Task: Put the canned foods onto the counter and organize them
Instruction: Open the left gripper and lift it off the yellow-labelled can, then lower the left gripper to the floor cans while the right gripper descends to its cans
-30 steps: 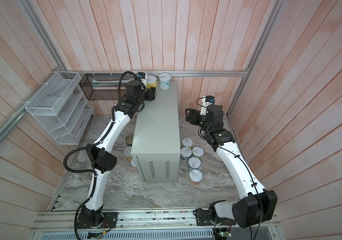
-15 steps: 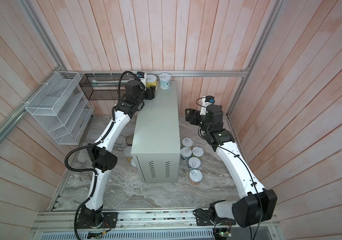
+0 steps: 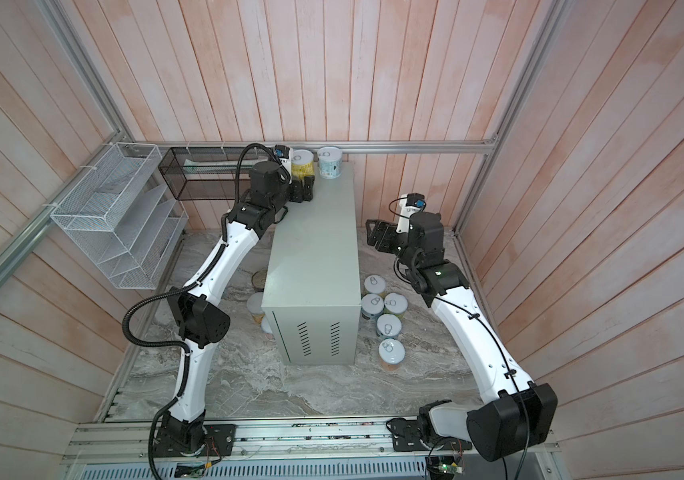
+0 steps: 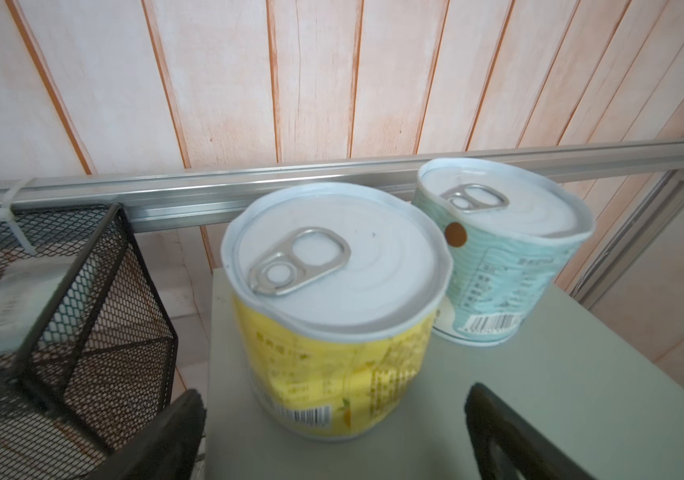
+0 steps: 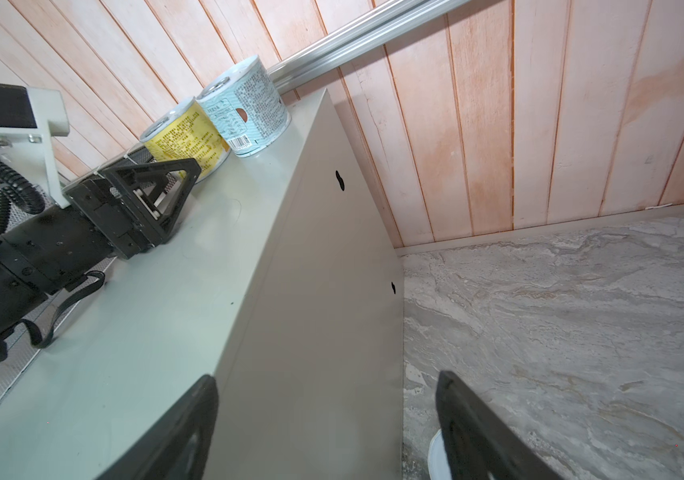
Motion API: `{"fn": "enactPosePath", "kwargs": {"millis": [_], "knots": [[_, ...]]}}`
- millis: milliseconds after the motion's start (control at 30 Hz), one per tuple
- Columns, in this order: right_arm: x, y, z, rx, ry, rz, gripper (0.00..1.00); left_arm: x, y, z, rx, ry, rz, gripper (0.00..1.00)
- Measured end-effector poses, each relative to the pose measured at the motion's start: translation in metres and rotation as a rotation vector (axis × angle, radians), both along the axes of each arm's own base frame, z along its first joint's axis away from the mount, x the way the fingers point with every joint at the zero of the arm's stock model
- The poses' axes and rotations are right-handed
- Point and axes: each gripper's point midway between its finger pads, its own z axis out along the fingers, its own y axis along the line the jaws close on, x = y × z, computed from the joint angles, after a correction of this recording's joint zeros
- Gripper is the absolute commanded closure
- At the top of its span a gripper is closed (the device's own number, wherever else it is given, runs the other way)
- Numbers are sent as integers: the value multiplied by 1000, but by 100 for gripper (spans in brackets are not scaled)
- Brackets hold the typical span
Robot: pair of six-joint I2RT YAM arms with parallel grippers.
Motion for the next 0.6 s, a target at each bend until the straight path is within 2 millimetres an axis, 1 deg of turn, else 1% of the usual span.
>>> {"fn": "enactPosePath", "kwargs": {"millis": [200,267,333,400,467,600], "knots": [[-17,-9,15,6,-41,-23,17,-27,-17,4,70,22,-14,0],[-24,-13,22,6,-59,-32,17,-38,-21,8,89,29,-21,0],[-29,-17,27,5,-71,-42,15,-51,-20,15,99,36,-25,0],[-35,-20,29,1,-78,-48,14,-64,-15,25,108,33,-20,0],[-40,-23,27,-5,-75,-55,14,-80,-6,36,116,35,-5,0],[-47,-30,15,-23,-41,-76,15,-116,24,56,115,37,55,1]]}}
